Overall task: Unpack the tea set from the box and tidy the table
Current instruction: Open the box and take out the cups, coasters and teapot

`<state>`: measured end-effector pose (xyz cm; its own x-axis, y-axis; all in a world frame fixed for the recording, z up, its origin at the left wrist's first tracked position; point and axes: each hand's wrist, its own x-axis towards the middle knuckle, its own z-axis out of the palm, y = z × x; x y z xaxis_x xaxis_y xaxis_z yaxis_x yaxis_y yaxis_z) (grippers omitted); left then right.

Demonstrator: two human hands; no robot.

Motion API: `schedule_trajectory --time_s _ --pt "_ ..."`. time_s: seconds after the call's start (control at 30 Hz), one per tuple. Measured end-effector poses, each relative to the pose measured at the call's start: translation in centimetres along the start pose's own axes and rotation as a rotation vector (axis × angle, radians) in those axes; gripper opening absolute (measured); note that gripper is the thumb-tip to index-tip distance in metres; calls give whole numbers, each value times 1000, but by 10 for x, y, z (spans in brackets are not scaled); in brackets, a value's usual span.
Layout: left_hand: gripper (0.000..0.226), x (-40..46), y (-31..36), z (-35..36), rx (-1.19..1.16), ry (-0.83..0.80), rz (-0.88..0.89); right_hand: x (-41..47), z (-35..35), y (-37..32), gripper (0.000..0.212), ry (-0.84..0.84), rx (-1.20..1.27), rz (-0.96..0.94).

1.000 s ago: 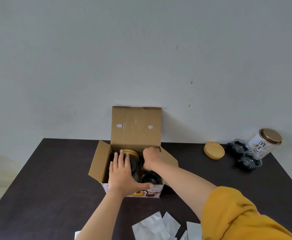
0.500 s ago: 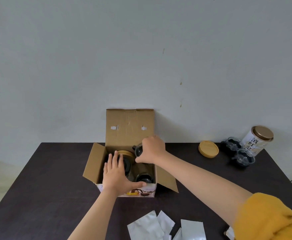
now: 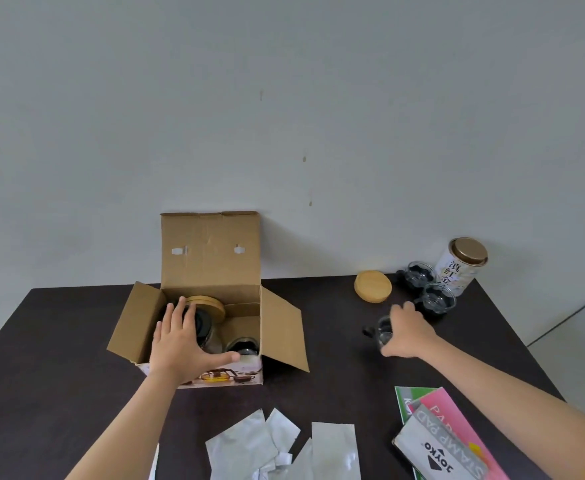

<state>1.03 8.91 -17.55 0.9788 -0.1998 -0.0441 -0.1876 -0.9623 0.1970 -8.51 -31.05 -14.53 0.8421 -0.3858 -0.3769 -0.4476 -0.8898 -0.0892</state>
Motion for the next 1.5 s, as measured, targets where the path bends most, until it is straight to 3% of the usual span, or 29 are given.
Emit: schedule_trajectory --time_s 0.2,0.4,0.67,0.87,1.07,1.23,1.37,1.5 --pt "151 -1 0 1 3 -1 -7 10 13 73 69 -67 26 193" --pt "149 0 0 2 -3 4 -13 26 4 101 56 -81 133 267" --pt "148 1 -1 4 -11 5 -26 50 -5 124 65 -44 173 283" --pt "147 4 -2 6 -16 14 -28 61 -4 133 58 38 215 288" --pt "147 3 -2 5 -18 15 -29 59 0 120 75 -8 124 379" --pt "148 1 0 2 -29 12 -22 41 -6 75 70 115 74 217" --pt "149 0 1 1 -22 3 -14 17 -9 13 80 137 229 18" --pt "151 -1 3 -2 -17 -20 -10 -15 -18 -57 75 141 459 -188"
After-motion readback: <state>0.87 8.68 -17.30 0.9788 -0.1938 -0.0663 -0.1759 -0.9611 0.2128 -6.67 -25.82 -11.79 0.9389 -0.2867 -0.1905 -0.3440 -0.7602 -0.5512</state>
